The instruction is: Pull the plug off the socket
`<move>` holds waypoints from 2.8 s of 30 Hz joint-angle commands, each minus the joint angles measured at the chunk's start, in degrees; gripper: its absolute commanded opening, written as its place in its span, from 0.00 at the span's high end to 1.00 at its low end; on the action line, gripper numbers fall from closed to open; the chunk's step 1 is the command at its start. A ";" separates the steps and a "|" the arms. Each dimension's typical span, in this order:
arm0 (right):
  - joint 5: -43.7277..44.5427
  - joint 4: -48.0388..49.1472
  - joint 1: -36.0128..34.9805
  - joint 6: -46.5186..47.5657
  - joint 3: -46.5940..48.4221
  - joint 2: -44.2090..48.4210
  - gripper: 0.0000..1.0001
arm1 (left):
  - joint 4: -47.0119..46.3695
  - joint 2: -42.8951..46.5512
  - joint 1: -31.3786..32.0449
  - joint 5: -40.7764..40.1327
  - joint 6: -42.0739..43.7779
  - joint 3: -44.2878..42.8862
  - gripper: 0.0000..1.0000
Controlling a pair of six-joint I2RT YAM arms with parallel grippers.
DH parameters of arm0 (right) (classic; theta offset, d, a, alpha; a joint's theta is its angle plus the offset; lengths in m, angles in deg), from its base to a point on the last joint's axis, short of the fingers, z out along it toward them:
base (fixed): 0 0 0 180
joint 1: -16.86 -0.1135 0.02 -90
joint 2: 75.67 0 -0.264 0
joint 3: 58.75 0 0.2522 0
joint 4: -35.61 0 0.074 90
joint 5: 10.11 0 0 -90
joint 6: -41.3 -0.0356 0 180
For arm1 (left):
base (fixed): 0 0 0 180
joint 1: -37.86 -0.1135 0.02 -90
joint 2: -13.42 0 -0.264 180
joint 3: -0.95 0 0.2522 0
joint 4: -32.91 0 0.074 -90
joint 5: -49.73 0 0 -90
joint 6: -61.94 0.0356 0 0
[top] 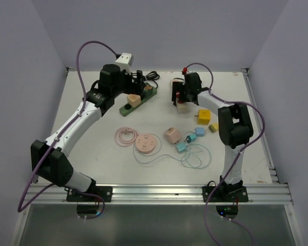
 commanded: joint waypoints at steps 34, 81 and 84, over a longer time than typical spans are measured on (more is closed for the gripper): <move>-2.18 -14.46 -3.29 1.20 10.80 3.23 0.77 | -0.99 -17.56 -1.57 -8.20 11.47 3.78 0.07; -20.37 -1.27 -3.82 -0.03 -16.61 22.20 0.04 | -5.21 -28.81 -2.80 -0.92 22.02 -4.22 0.27; -20.37 -0.75 -3.65 0.41 -18.45 23.18 0.04 | -4.51 -28.55 -2.80 -0.38 21.76 -3.88 0.46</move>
